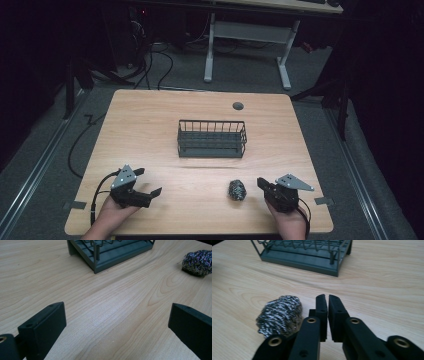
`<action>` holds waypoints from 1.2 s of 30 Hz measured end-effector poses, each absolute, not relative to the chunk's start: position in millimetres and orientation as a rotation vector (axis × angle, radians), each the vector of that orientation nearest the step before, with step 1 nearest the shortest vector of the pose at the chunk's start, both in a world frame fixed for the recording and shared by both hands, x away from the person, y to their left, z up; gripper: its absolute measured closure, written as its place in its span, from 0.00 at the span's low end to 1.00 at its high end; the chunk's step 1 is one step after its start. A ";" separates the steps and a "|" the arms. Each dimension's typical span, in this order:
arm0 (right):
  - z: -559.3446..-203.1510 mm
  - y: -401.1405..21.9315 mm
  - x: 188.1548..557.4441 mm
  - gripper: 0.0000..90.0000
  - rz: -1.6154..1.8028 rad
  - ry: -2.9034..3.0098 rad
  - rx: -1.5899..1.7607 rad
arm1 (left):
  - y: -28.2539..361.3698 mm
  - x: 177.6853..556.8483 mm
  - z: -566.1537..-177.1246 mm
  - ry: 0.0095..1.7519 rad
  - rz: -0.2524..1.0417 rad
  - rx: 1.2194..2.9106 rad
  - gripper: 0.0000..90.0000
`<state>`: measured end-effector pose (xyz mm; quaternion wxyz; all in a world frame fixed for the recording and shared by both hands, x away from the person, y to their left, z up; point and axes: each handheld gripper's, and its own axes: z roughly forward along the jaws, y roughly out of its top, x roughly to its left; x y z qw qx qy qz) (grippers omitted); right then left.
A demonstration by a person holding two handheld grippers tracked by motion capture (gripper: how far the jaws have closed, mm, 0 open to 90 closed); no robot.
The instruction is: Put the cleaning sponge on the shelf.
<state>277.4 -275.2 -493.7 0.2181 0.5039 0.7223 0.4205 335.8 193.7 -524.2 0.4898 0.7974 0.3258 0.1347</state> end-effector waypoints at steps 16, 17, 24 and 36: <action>-498.4 -208.3 269.5 0.99 1.252 2.248 1.185 | 193.9 336.2 -524.9 0.795 0.327 1.947 0.03; -500.7 -204.4 270.2 0.99 1.242 2.264 1.191 | 194.3 336.1 -524.7 0.796 0.326 1.944 0.03; -513.2 -186.4 274.7 0.99 1.148 2.323 1.190 | 196.3 336.1 -524.6 0.801 0.327 1.938 0.03; -517.2 -207.4 280.7 0.99 1.069 2.245 1.281 | 195.4 335.9 -525.0 0.799 0.326 1.942 0.04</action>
